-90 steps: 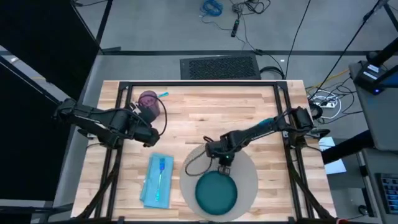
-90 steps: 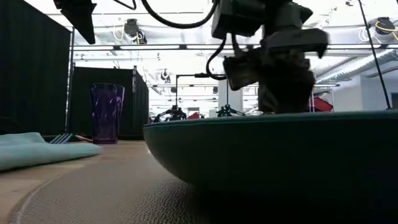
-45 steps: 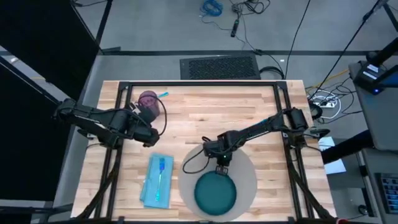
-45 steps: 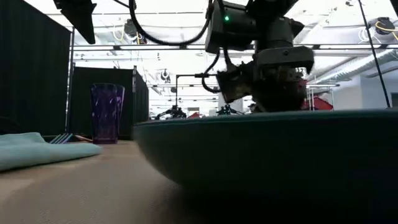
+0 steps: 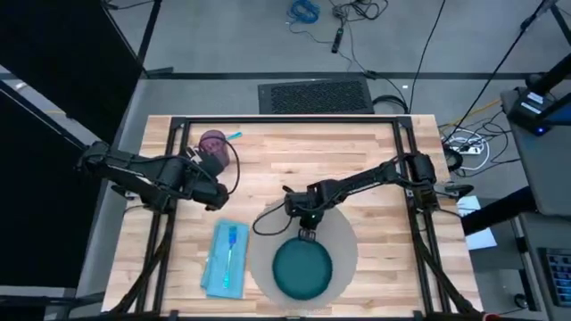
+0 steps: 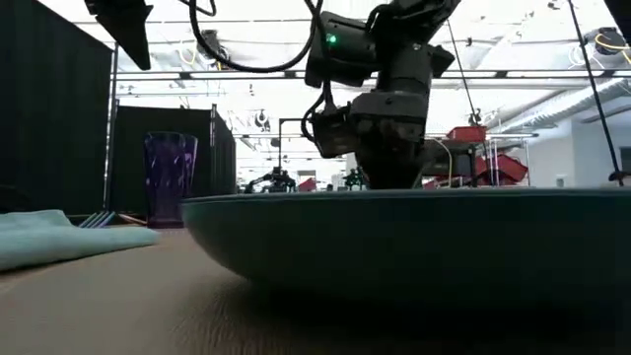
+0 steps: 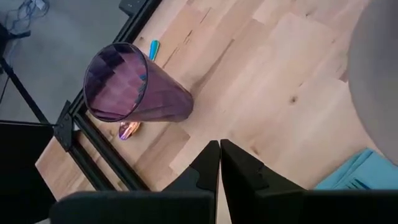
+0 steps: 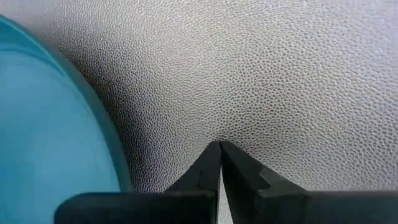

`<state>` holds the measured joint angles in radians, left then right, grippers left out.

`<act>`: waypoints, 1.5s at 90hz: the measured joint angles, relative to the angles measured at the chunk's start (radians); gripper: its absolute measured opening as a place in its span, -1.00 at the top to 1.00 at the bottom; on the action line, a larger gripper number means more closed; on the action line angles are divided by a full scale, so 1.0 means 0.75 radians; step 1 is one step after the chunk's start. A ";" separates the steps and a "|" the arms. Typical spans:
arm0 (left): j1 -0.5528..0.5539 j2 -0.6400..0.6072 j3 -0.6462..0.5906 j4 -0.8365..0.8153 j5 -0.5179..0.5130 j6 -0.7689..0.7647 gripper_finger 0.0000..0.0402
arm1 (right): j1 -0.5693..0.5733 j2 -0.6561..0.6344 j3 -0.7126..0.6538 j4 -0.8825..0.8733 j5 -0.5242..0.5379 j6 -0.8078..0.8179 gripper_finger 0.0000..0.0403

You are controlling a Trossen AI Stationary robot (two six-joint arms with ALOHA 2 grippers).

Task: Set table place
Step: Adjust the gray mat on the table, then move the blue knife from the top of the gray mat

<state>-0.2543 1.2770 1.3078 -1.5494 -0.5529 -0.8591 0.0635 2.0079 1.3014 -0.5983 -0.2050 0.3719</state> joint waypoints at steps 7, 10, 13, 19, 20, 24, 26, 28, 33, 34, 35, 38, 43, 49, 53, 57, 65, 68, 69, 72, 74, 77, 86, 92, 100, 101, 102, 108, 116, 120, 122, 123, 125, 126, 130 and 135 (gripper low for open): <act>-0.005 0.000 0.000 0.000 0.001 0.000 1.00 | -0.010 0.000 0.001 0.000 0.000 -0.011 1.00; -0.006 0.000 0.000 0.000 0.001 0.000 1.00 | -0.011 0.000 0.001 -0.001 0.000 -0.013 1.00; -0.006 0.000 0.000 0.000 0.001 0.000 1.00 | -0.012 0.000 0.002 -0.002 0.001 -0.015 1.00; -0.006 0.000 0.000 0.000 0.001 0.000 1.00 | -0.013 0.002 0.025 -0.039 0.001 -0.026 1.00; -0.006 0.000 0.000 0.000 0.001 0.000 1.00 | -0.013 0.003 0.032 -0.048 0.003 -0.029 1.00; -0.006 0.000 0.000 -0.001 0.001 0.000 1.00 | -0.013 0.006 0.057 -0.089 0.010 -0.040 1.00; -0.006 0.000 0.000 0.000 0.001 0.000 1.00 | -0.013 0.008 0.074 -0.111 0.015 -0.048 1.00; -0.006 0.000 0.000 -0.001 0.001 0.000 1.00 | -0.014 0.009 0.095 -0.130 0.015 -0.055 1.00; -0.006 0.000 0.000 0.000 0.001 0.001 1.00 | -0.013 0.008 0.155 -0.173 0.014 -0.073 1.00; -0.006 0.000 0.000 0.000 0.001 0.001 1.00 | -0.013 0.007 0.166 -0.180 0.014 -0.077 1.00; -0.006 0.000 0.000 0.000 0.001 0.000 1.00 | -0.013 0.006 0.177 -0.186 0.013 -0.080 1.00; -0.006 0.000 0.000 0.000 0.001 0.000 1.00 | -0.013 0.004 0.211 -0.211 0.009 -0.088 1.00; -0.006 0.000 0.000 -0.001 0.001 0.000 1.00 | -0.011 0.003 0.261 -0.259 0.005 -0.094 1.00; -0.006 0.000 0.000 -0.001 0.001 0.001 1.00 | -0.003 0.004 0.318 -0.312 0.005 -0.108 1.00; -0.006 0.000 0.000 -0.001 0.001 0.001 1.00 | 0.003 0.003 0.357 -0.363 0.007 -0.119 1.00; -0.006 0.000 0.000 -0.001 0.001 0.001 1.00 | 0.006 0.002 0.388 -0.443 0.041 -0.136 1.00; -0.006 0.000 0.000 -0.002 0.001 0.001 1.00 | 0.000 0.002 0.407 -0.630 0.163 -0.162 1.00; -0.006 0.000 0.000 -0.002 0.001 0.001 1.00 | -0.014 0.001 0.403 -0.681 0.191 -0.170 1.00; -0.006 0.000 0.000 -0.002 0.001 0.001 1.00 | -0.019 0.001 0.399 -0.693 0.201 -0.171 1.00; -0.009 0.000 0.000 -0.002 0.001 0.001 1.00 | -0.038 -0.004 0.379 -0.711 0.224 -0.174 1.00; -0.013 0.000 0.000 -0.002 0.001 0.001 1.00 | -0.050 -0.014 0.358 -0.706 0.230 -0.175 1.00; -0.019 0.000 0.000 -0.001 0.001 0.002 1.00 | -0.070 -0.034 0.317 -0.689 0.235 -0.175 1.00; -0.039 0.000 0.000 -0.001 0.000 0.001 1.00 | -0.147 -0.138 0.158 -0.579 0.241 -0.162 1.00; -0.051 0.000 0.000 -0.001 -0.001 0.002 1.00 | -0.214 -0.244 0.023 -0.490 0.234 -0.123 1.00; -0.058 0.000 0.000 -0.001 -0.001 0.003 1.00 | -0.324 -0.413 -0.191 -0.351 0.241 -0.031 1.00; -0.058 0.000 0.000 -0.001 -0.001 0.003 1.00 | -0.339 -0.434 -0.218 -0.334 0.242 -0.015 1.00; -0.058 0.000 0.000 -0.001 -0.001 0.003 1.00 | -0.355 -0.455 -0.245 -0.317 0.242 0.001 1.00; -0.057 0.000 0.000 -0.001 -0.002 0.004 1.00 | -0.434 -0.579 -0.407 -0.213 0.243 0.104 1.00; -0.057 0.000 0.000 0.000 -0.025 0.011 1.00 | -0.512 -0.714 -0.596 -0.043 0.246 0.246 1.00; -0.057 0.000 0.000 0.001 -0.036 0.014 1.00 | -0.536 -0.757 -0.669 0.050 0.246 0.316 1.00; -0.057 0.000 0.000 0.004 -0.039 0.014 1.00 | -0.545 -0.773 -0.701 0.090 0.246 0.340 1.00; -0.057 0.000 0.000 0.006 -0.041 0.014 1.00 | -0.548 -0.779 -0.715 0.107 0.245 0.346 1.00; -0.057 0.000 0.000 0.011 -0.043 0.015 1.00 | -0.552 -0.788 -0.738 0.135 0.243 0.354 1.00; -0.057 0.000 0.000 0.015 -0.044 0.016 1.00 | -0.556 -0.791 -0.747 0.146 0.242 0.356 1.00; -0.056 0.000 0.000 0.036 -0.044 0.040 1.00 | -0.564 -0.797 -0.771 0.165 0.242 0.359 0.99; -0.054 0.000 0.000 0.067 -0.044 0.048 1.00 | -0.566 -0.796 -0.782 0.158 0.243 0.361 0.96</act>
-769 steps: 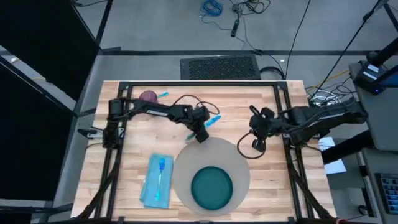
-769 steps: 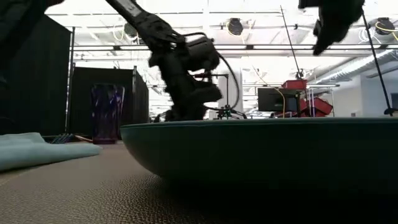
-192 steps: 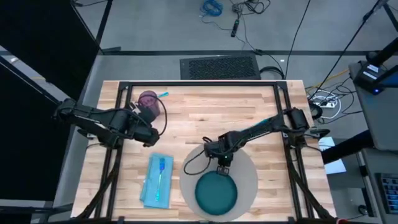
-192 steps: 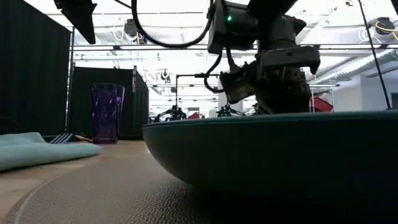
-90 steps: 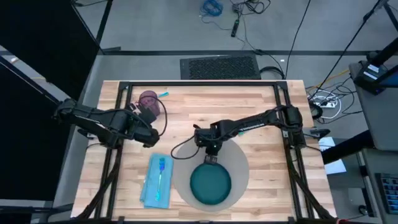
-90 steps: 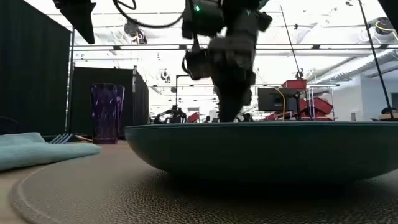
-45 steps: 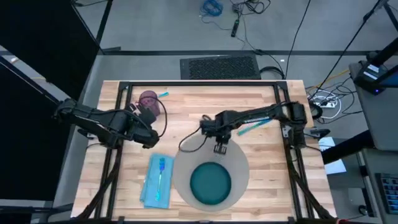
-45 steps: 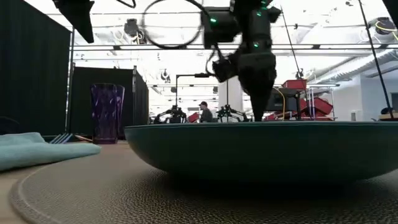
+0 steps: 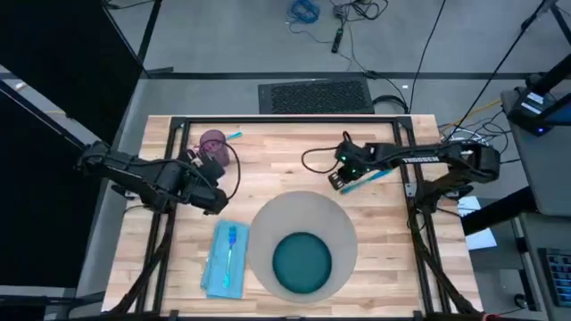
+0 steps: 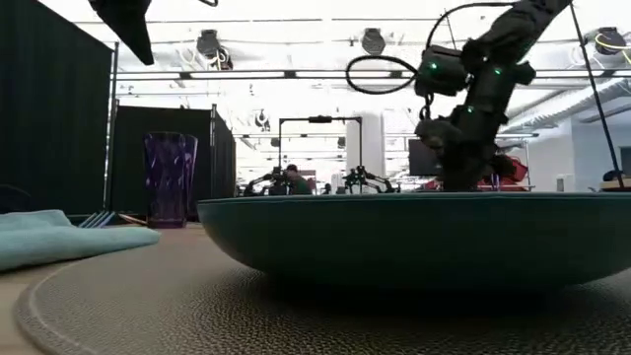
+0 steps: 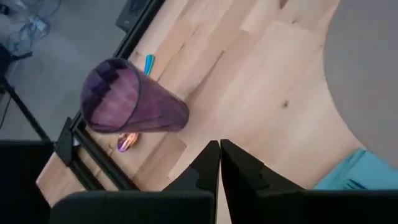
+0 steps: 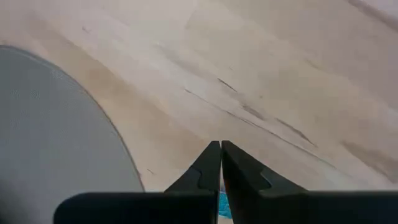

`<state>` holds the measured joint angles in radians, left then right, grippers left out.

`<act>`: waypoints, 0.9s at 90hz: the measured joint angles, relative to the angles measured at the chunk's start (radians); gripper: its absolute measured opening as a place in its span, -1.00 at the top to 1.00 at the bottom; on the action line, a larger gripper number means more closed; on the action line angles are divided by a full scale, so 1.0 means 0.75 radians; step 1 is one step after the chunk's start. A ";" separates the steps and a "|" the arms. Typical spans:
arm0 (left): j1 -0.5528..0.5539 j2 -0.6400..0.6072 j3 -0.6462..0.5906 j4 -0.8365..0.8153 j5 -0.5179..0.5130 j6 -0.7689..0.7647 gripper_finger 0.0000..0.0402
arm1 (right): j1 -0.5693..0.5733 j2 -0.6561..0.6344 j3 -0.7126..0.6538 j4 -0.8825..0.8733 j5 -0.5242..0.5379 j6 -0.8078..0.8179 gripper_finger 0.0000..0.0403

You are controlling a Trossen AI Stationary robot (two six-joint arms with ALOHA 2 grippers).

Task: Set table place
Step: Move the blue knife from the top of the gray mat

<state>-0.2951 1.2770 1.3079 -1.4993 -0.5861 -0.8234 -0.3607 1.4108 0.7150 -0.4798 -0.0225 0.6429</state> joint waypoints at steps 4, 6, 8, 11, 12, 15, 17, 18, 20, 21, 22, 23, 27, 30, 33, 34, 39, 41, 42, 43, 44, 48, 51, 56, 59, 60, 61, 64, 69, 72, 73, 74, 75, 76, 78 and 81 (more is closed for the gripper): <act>0.000 0.000 0.000 0.018 0.002 0.000 1.00 | 0.000 0.007 -0.003 -0.008 0.003 -0.004 0.91; 0.000 0.000 0.000 0.023 0.004 0.001 1.00 | 0.000 0.011 -0.003 -0.009 0.004 -0.011 0.88; 0.000 0.000 0.000 0.026 0.011 0.003 1.00 | 0.000 0.014 -0.004 -0.010 0.003 -0.019 0.85; 0.000 0.000 0.000 0.030 0.018 0.004 1.00 | 0.001 0.015 -0.004 -0.010 0.003 -0.022 0.80; 0.000 0.000 0.000 0.031 0.021 0.003 1.00 | 0.001 0.015 -0.004 -0.009 0.002 -0.022 0.78; 0.000 0.000 0.000 0.033 0.029 0.002 1.00 | 0.002 0.015 -0.004 -0.006 0.001 -0.022 0.72; 0.000 0.000 0.000 0.033 0.034 0.000 1.00 | 0.003 0.014 -0.003 -0.004 0.001 -0.019 0.68; 0.000 0.000 0.000 0.033 0.036 -0.001 1.00 | 0.003 0.014 -0.003 -0.004 0.001 -0.017 0.66; 0.000 0.000 0.000 0.033 0.038 -0.001 1.00 | 0.003 0.014 -0.003 -0.006 -0.003 -0.010 0.62; 0.000 0.000 0.000 0.033 0.038 -0.001 1.00 | 0.003 0.014 -0.003 -0.009 -0.005 -0.005 0.60; 0.000 0.000 0.000 0.033 0.038 -0.001 1.00 | 0.003 0.014 -0.003 -0.013 -0.008 0.000 0.57; 0.000 0.000 0.000 0.033 0.038 -0.001 1.00 | 0.003 0.014 -0.003 -0.017 -0.011 0.007 0.56; 0.000 0.000 0.000 0.033 0.038 -0.002 1.00 | 0.003 0.014 -0.003 -0.046 -0.027 0.042 0.49; 0.000 0.000 0.000 0.033 0.038 -0.002 1.00 | 0.003 0.014 -0.003 -0.077 -0.045 0.058 0.44; 0.000 0.000 0.000 0.033 0.038 -0.002 1.00 | 0.004 0.014 -0.003 -0.104 -0.045 0.065 0.41; 0.000 0.000 0.000 0.033 0.038 -0.002 1.00 | 0.005 0.014 -0.003 -0.111 -0.043 0.066 0.40; 0.000 0.000 0.000 0.034 0.038 -0.002 1.00 | 0.013 0.014 -0.003 -0.147 -0.007 0.077 0.37; 0.000 0.000 0.000 0.034 0.038 -0.002 1.00 | 0.015 0.014 -0.003 -0.163 0.011 0.089 0.36; 0.000 0.000 0.000 0.034 0.038 -0.002 1.00 | 0.019 0.014 -0.003 -0.169 0.019 0.097 0.36; 0.000 0.000 0.000 0.034 0.038 -0.002 1.00 | 0.022 0.014 -0.003 -0.175 0.026 0.101 0.36; 0.000 0.000 0.000 0.034 0.039 -0.002 1.00 | 0.025 0.014 -0.003 -0.179 0.031 0.104 0.36; 0.000 0.000 0.000 0.034 0.039 -0.002 1.00 | 0.033 0.014 -0.003 -0.177 0.042 0.108 0.37; 0.000 0.000 0.000 0.034 0.039 -0.002 1.00 | 0.043 0.014 -0.003 -0.169 0.054 0.109 0.38; 0.000 0.000 0.000 0.034 0.043 -0.002 1.00 | 0.054 0.014 -0.003 -0.160 0.071 0.110 0.40; 0.000 0.000 0.000 0.034 0.045 -0.002 1.00 | 0.058 0.014 -0.003 -0.152 0.087 0.110 0.43; 0.000 0.000 0.000 0.034 0.045 -0.002 1.00 | 0.058 0.014 -0.003 -0.148 0.091 0.111 0.43; 0.000 0.000 0.000 0.034 0.045 -0.002 1.00 | 0.058 0.014 -0.003 -0.145 0.094 0.113 0.44; 0.000 0.000 0.000 0.034 0.045 -0.002 1.00 | 0.057 0.014 -0.003 -0.137 0.100 0.115 0.48; 0.000 0.000 0.000 0.035 0.045 -0.002 1.00 | 0.057 0.014 -0.003 -0.139 0.104 0.113 0.55; 0.000 0.000 0.000 0.036 0.045 -0.002 1.00 | 0.057 0.014 -0.003 -0.140 0.108 0.106 0.61; 0.000 0.000 0.000 0.037 0.045 -0.002 1.00 | 0.057 0.014 -0.003 -0.140 0.109 0.102 0.64; 0.000 0.000 0.000 0.037 0.045 -0.002 1.00 | 0.057 0.014 -0.003 -0.140 0.109 0.100 0.66; 0.000 0.000 0.000 0.037 0.045 -0.002 1.00 | 0.057 0.014 -0.003 -0.140 0.109 0.097 0.69; 0.000 0.000 0.000 0.037 0.045 -0.002 1.00 | 0.057 0.014 -0.003 -0.139 0.109 0.095 0.72; 0.000 0.000 0.000 0.037 0.045 -0.002 1.00 | 0.057 0.014 -0.003 -0.138 0.109 0.086 0.78; 0.000 0.000 0.000 0.038 0.045 -0.003 1.00 | 0.057 0.014 -0.003 -0.132 0.109 0.069 0.88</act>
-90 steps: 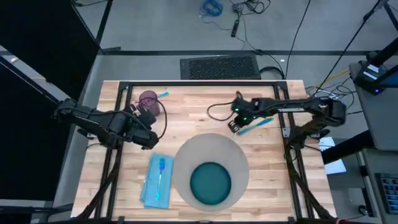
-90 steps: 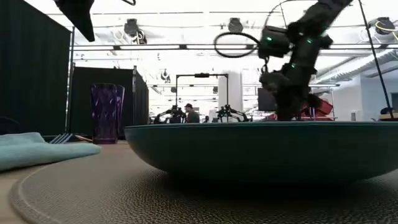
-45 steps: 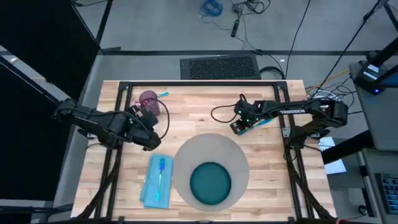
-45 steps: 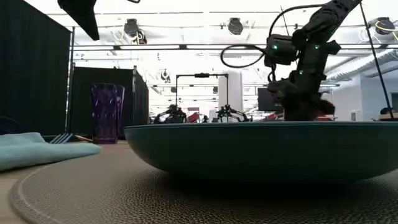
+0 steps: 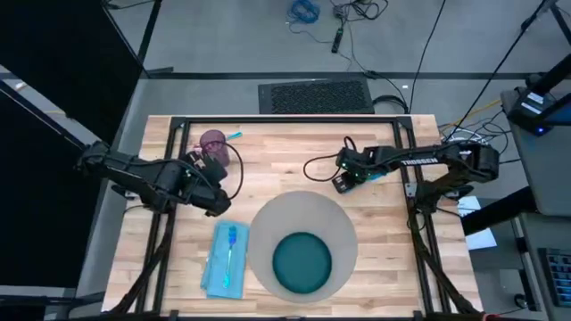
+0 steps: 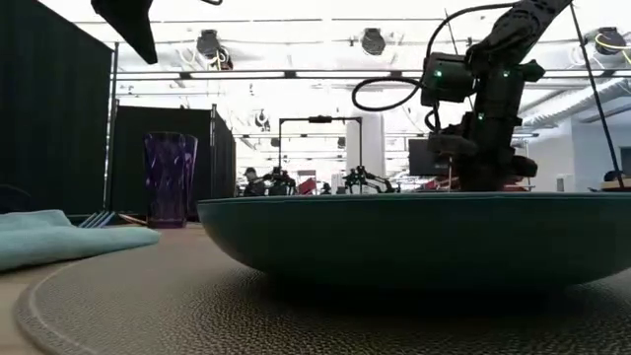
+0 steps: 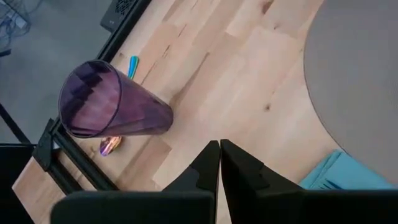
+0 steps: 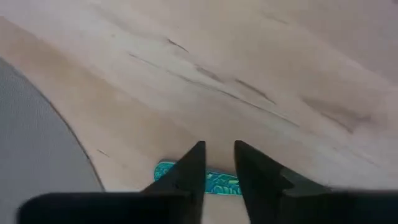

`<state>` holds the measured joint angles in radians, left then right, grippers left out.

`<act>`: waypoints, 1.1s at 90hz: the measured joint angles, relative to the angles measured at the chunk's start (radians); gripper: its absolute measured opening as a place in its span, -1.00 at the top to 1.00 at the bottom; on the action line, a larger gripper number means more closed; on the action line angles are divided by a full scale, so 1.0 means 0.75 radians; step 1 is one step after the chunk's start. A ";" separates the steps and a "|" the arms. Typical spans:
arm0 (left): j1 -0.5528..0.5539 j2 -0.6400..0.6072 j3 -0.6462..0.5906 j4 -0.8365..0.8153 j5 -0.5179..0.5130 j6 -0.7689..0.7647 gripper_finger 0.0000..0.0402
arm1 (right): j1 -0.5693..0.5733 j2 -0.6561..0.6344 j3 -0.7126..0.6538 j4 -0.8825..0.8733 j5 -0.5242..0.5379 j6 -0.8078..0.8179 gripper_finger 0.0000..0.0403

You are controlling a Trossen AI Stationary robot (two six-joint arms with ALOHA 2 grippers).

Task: Set table place
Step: Move the blue knife from the top of the gray mat

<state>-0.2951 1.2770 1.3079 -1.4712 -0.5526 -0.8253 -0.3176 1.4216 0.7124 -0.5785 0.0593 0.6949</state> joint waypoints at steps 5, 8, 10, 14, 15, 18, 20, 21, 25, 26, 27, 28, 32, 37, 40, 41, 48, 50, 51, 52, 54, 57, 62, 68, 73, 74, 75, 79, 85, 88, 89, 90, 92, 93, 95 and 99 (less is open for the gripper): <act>0.000 0.000 0.000 0.000 0.000 0.000 1.00 | 0.000 0.000 0.000 0.010 0.000 -0.018 0.96; 0.000 0.000 0.000 0.000 0.000 0.000 1.00 | 0.000 0.000 0.000 0.010 0.000 -0.018 0.96; 0.000 0.000 0.000 0.000 0.000 0.000 1.00 | 0.000 0.000 0.000 0.009 0.000 -0.018 0.97; 0.000 0.000 0.000 0.000 0.000 0.000 1.00 | 0.000 0.000 0.000 0.008 0.003 -0.020 0.99; 0.000 0.000 0.000 0.000 0.000 0.000 1.00 | 0.000 0.000 0.000 0.008 0.004 -0.020 0.99; 0.000 0.000 0.000 0.000 0.000 0.000 1.00 | 0.000 0.001 0.000 0.009 0.013 -0.022 0.99; 0.000 0.000 0.000 0.000 0.000 0.000 1.00 | 0.000 0.004 0.000 0.009 0.020 -0.022 1.00; 0.000 0.000 0.000 0.000 0.000 0.000 1.00 | 0.000 0.006 0.000 0.009 0.021 -0.022 1.00; -0.001 0.000 0.000 0.001 0.000 0.000 1.00 | 0.000 0.017 0.000 0.008 0.022 -0.022 1.00; -0.002 0.000 0.000 0.002 0.000 0.000 1.00 | 0.000 0.019 0.000 0.008 0.022 -0.022 1.00; -0.003 0.000 0.000 0.002 0.000 -0.001 1.00 | 0.000 0.022 0.000 0.009 0.022 -0.023 1.00; -0.003 0.000 0.000 0.003 0.000 -0.001 1.00 | 0.002 0.023 0.000 0.009 0.023 -0.023 1.00; -0.008 0.000 0.000 0.008 0.000 -0.001 1.00 | 0.011 0.030 0.000 0.010 0.025 -0.023 1.00; -0.015 0.000 0.000 0.010 0.000 -0.001 1.00 | 0.022 0.041 0.000 0.013 0.026 -0.021 1.00; -0.019 0.000 0.000 0.010 0.000 -0.001 1.00 | 0.029 0.050 0.000 0.011 0.026 -0.021 1.00; -0.020 0.000 0.000 0.010 0.000 -0.001 1.00 | 0.031 0.053 0.000 0.011 0.026 -0.021 1.00; -0.031 0.000 0.000 0.010 0.000 -0.007 1.00 | 0.044 0.064 0.000 0.006 0.024 -0.013 1.00; -0.033 0.000 0.000 0.011 0.000 -0.008 1.00 | 0.046 0.065 0.000 0.005 0.024 -0.010 1.00; -0.035 0.000 0.000 0.011 0.000 -0.009 1.00 | 0.046 0.066 0.000 0.003 0.023 -0.009 1.00; -0.037 0.000 0.000 0.012 0.000 -0.009 1.00 | 0.047 0.066 0.000 0.001 0.024 -0.008 1.00; -0.038 0.000 0.000 0.013 0.000 -0.009 1.00 | 0.050 0.068 0.000 -0.003 0.024 -0.006 1.00; -0.042 0.000 0.000 0.019 0.000 -0.009 1.00 | 0.052 0.071 0.000 -0.004 0.024 -0.005 1.00; -0.051 0.000 0.000 0.029 0.000 -0.009 1.00 | 0.052 0.074 0.000 -0.003 0.023 -0.002 1.00; -0.060 0.000 0.000 0.038 0.000 -0.009 1.00 | 0.052 0.082 0.000 -0.001 0.023 0.000 1.00; -0.068 0.000 0.000 0.038 0.000 -0.010 1.00 | 0.052 0.095 0.000 -0.002 0.023 0.000 1.00; -0.070 0.000 0.000 0.038 0.000 -0.010 1.00 | 0.052 0.098 0.000 -0.002 0.023 0.000 1.00; -0.073 0.000 0.000 0.039 0.000 -0.011 1.00 | 0.052 0.101 0.000 -0.001 0.022 0.000 1.00; -0.078 0.000 0.000 0.045 0.000 -0.011 1.00 | 0.052 0.111 0.000 -0.002 0.020 0.001 1.00; -0.088 0.000 0.000 0.063 0.000 -0.011 1.00 | 0.058 0.121 0.001 0.000 0.020 0.001 1.00; -0.093 0.000 0.000 0.071 0.000 -0.011 1.00 | 0.062 0.122 0.003 -0.001 0.018 0.001 1.00; -0.096 0.000 0.000 0.071 0.000 -0.011 1.00 | 0.065 0.122 0.003 -0.001 0.017 0.001 1.00; -0.098 0.000 0.000 0.071 0.000 -0.011 1.00 | 0.067 0.122 0.003 -0.002 0.016 0.001 1.00; -0.102 0.000 0.000 0.070 0.001 -0.011 1.00 | 0.072 0.122 0.003 -0.003 0.014 0.001 1.00; -0.105 0.000 0.000 0.070 0.001 -0.011 1.00 | 0.075 0.122 0.003 -0.003 0.013 0.001 1.00; -0.108 0.000 0.000 0.070 0.001 -0.011 1.00 | 0.081 0.122 0.003 -0.003 0.012 0.001 1.00; -0.116 0.000 0.000 0.070 0.001 -0.011 1.00 | 0.094 0.121 0.003 -0.012 -0.001 0.002 1.00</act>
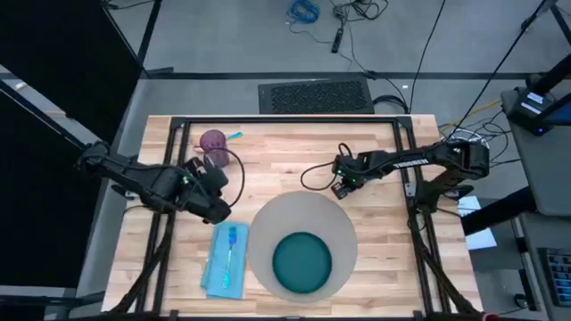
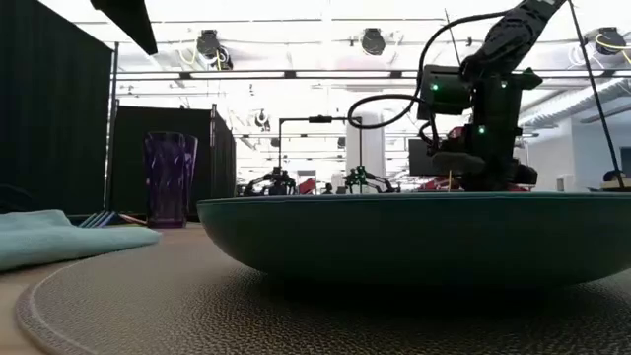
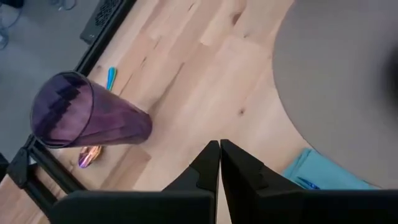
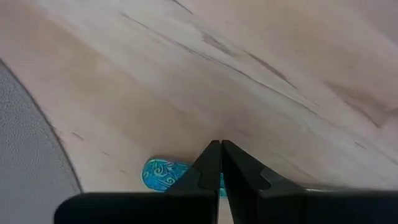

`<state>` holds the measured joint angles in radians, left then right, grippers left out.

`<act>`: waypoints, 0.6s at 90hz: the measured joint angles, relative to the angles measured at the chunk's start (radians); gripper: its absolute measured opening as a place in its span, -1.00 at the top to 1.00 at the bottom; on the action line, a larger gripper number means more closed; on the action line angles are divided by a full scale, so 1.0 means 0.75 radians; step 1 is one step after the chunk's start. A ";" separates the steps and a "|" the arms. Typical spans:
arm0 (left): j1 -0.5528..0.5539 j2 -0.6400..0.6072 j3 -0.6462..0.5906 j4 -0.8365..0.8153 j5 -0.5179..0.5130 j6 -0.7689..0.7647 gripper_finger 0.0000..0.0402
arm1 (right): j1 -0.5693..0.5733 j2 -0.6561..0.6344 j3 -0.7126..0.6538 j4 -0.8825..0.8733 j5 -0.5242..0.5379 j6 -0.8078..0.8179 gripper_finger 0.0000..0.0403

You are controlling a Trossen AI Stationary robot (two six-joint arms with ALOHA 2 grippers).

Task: Set table place
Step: Move the blue knife from the top of the gray mat

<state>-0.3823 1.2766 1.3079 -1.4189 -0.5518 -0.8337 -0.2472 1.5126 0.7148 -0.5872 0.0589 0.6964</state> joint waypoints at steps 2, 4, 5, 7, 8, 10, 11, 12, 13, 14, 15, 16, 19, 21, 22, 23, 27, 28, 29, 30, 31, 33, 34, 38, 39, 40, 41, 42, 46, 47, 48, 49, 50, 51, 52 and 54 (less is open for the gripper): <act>-0.001 0.000 0.000 0.001 0.000 -0.001 1.00 | 0.006 -0.001 0.000 -0.008 -0.008 0.000 1.00; -0.004 0.000 0.000 0.001 0.000 -0.003 1.00 | 0.014 -0.001 0.001 -0.017 -0.018 0.003 1.00; -0.004 0.000 0.000 0.001 0.000 -0.005 1.00 | 0.017 -0.001 0.001 -0.023 -0.023 0.005 1.00; -0.007 0.000 0.000 0.000 0.001 -0.011 1.00 | 0.024 -0.002 0.002 -0.038 -0.035 0.010 1.00; -0.008 0.000 0.000 -0.001 0.001 -0.013 1.00 | 0.027 -0.002 0.002 -0.046 -0.041 0.011 1.00; -0.008 0.000 0.000 -0.001 0.001 -0.023 1.00 | 0.034 -0.002 0.003 -0.063 -0.052 0.014 1.00; -0.008 0.000 0.000 -0.001 0.001 -0.024 1.00 | 0.038 -0.002 0.003 -0.071 -0.055 0.016 1.00; -0.009 0.000 0.000 -0.001 0.001 -0.027 1.00 | 0.043 -0.003 0.003 -0.080 -0.058 0.019 1.00; -0.009 0.000 0.000 -0.001 0.001 -0.029 1.00 | 0.048 -0.003 0.003 -0.088 -0.061 0.021 1.00; -0.009 0.000 0.000 -0.001 0.001 -0.031 1.00 | 0.052 -0.003 0.003 -0.097 -0.063 0.023 1.00; -0.009 0.000 0.000 -0.001 0.001 -0.031 1.00 | 0.056 -0.003 0.003 -0.105 -0.064 0.025 1.00; -0.009 0.000 0.000 -0.001 0.001 -0.031 1.00 | 0.060 -0.003 0.003 -0.114 -0.065 0.028 1.00; -0.009 0.000 0.000 -0.001 0.001 -0.032 1.00 | 0.074 -0.003 0.003 -0.137 -0.070 0.035 1.00; -0.009 0.000 0.000 -0.001 0.001 -0.032 1.00 | 0.084 -0.003 0.003 -0.148 -0.074 0.040 1.00; -0.009 0.000 0.000 -0.001 0.001 -0.032 1.00 | 0.088 -0.003 0.003 -0.153 -0.077 0.043 1.00; -0.009 0.000 0.000 -0.001 0.001 -0.032 1.00 | 0.092 -0.003 0.003 -0.158 -0.079 0.046 1.00; -0.009 0.000 0.000 -0.002 0.001 -0.031 1.00 | 0.107 -0.003 0.002 -0.169 -0.087 0.060 1.00; -0.009 0.000 0.000 -0.002 0.001 -0.031 1.00 | 0.112 -0.003 0.002 -0.171 -0.087 0.063 1.00; -0.009 0.000 0.000 -0.002 0.001 -0.031 1.00 | 0.115 -0.003 0.002 -0.172 -0.087 0.064 1.00; -0.009 0.000 0.000 -0.002 0.001 -0.031 1.00 | 0.119 -0.003 0.002 -0.173 -0.087 0.066 1.00; -0.009 0.000 0.000 -0.002 0.001 -0.031 1.00 | 0.122 -0.003 0.002 -0.175 -0.088 0.068 1.00; -0.009 0.000 0.000 -0.002 0.001 -0.032 1.00 | 0.130 -0.003 0.002 -0.178 -0.089 0.074 1.00; -0.009 0.000 0.000 -0.002 0.001 -0.032 1.00 | 0.132 -0.003 0.002 -0.181 -0.090 0.077 1.00; -0.009 0.000 0.000 -0.003 0.001 -0.032 1.00 | 0.142 -0.003 0.002 -0.191 -0.095 0.091 1.00; -0.009 0.000 0.000 -0.003 0.001 -0.032 1.00 | 0.145 -0.003 0.002 -0.194 -0.097 0.095 1.00; -0.009 0.000 0.000 -0.003 0.001 -0.032 1.00 | 0.147 -0.003 0.002 -0.197 -0.097 0.097 1.00; -0.009 0.000 0.000 -0.003 0.001 -0.032 1.00 | 0.150 -0.003 0.001 -0.200 -0.098 0.100 1.00; -0.009 0.000 0.000 -0.003 0.001 -0.032 1.00 | 0.153 -0.003 0.001 -0.204 -0.099 0.102 1.00; -0.009 0.000 0.000 -0.003 0.003 -0.032 1.00 | 0.163 -0.003 0.002 -0.223 -0.108 0.114 1.00; -0.009 0.000 0.000 -0.003 0.004 -0.032 1.00 | 0.165 -0.003 0.002 -0.227 -0.110 0.117 1.00; -0.009 0.000 0.000 -0.003 0.004 -0.031 1.00 | 0.167 -0.003 0.002 -0.232 -0.113 0.120 1.00; -0.009 0.000 0.000 -0.003 0.005 -0.031 1.00 | 0.169 -0.003 0.002 -0.236 -0.115 0.122 1.00; -0.009 0.000 0.000 -0.003 0.005 -0.031 1.00 | 0.171 -0.003 0.001 -0.239 -0.117 0.125 1.00; -0.009 0.000 0.000 -0.003 0.005 -0.031 1.00 | 0.174 -0.003 0.001 -0.243 -0.119 0.126 1.00; -0.009 0.000 0.000 -0.003 0.005 -0.031 1.00 | 0.176 -0.003 0.001 -0.247 -0.120 0.128 1.00; -0.009 0.000 0.000 -0.003 0.007 -0.032 1.00 | 0.180 -0.003 0.001 -0.257 -0.123 0.134 1.00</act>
<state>-0.3889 1.2770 1.3079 -1.4212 -0.5468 -0.8574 -0.1120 1.5105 0.7158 -0.7798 -0.0336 0.7966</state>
